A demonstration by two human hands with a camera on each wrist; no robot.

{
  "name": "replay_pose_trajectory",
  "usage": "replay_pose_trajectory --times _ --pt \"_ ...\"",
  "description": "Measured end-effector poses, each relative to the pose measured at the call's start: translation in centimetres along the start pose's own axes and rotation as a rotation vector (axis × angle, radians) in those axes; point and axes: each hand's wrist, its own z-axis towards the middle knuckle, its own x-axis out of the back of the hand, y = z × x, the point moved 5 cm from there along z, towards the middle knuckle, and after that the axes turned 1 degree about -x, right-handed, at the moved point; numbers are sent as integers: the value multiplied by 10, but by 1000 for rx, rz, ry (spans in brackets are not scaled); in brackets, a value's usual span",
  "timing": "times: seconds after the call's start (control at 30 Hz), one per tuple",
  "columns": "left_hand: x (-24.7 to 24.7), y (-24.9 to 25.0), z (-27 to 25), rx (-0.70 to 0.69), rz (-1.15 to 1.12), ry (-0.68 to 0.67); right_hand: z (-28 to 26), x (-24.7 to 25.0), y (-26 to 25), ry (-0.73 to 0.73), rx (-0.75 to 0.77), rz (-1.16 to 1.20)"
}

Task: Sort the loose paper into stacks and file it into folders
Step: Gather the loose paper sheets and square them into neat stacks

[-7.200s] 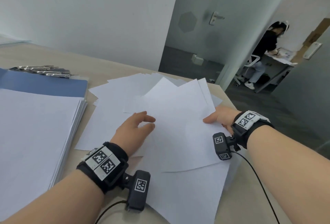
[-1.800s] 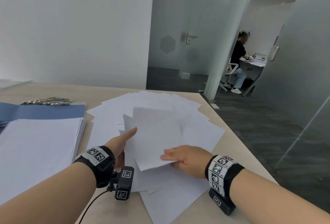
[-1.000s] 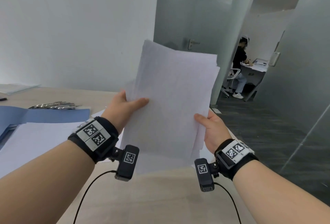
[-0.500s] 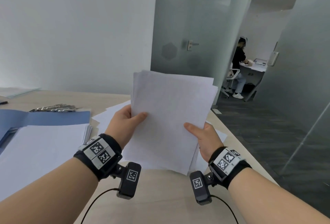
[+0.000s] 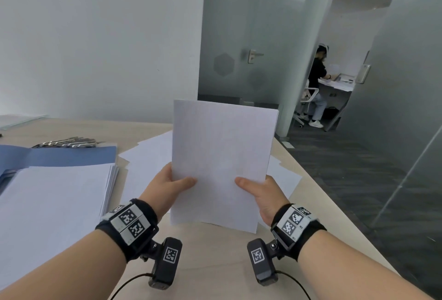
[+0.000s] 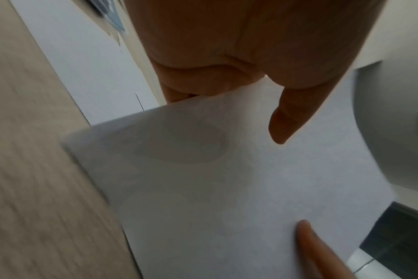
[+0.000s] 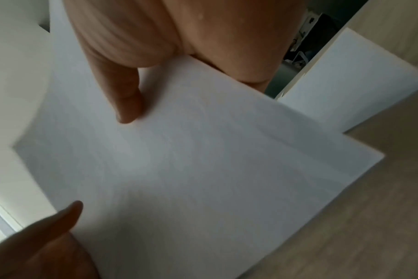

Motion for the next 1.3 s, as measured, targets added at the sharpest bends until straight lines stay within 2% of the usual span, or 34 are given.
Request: replay_pose_trajectory --times 0.23,0.33,0.47,0.53,0.63,0.87,1.17,1.3 --pt "8 -28 -11 310 -42 -57 9 0 3 5 -53 13" --pt "6 -39 -14 356 8 -64 19 -3 14 -15 -105 -138" --pt "11 -57 -8 413 -32 31 38 2 27 17 -227 -372" --pt "15 -63 -4 430 -90 55 51 13 29 62 -279 -527" --pt "19 -67 3 425 -154 71 76 29 26 95 -259 -712" --pt "15 -72 18 382 -402 80 143 36 23 65 -267 -1115" --pt "19 -81 29 366 -590 12 235 13 32 39 -323 -1438" --pt "18 -83 32 369 -629 -4 265 7 41 42 -380 -1495"
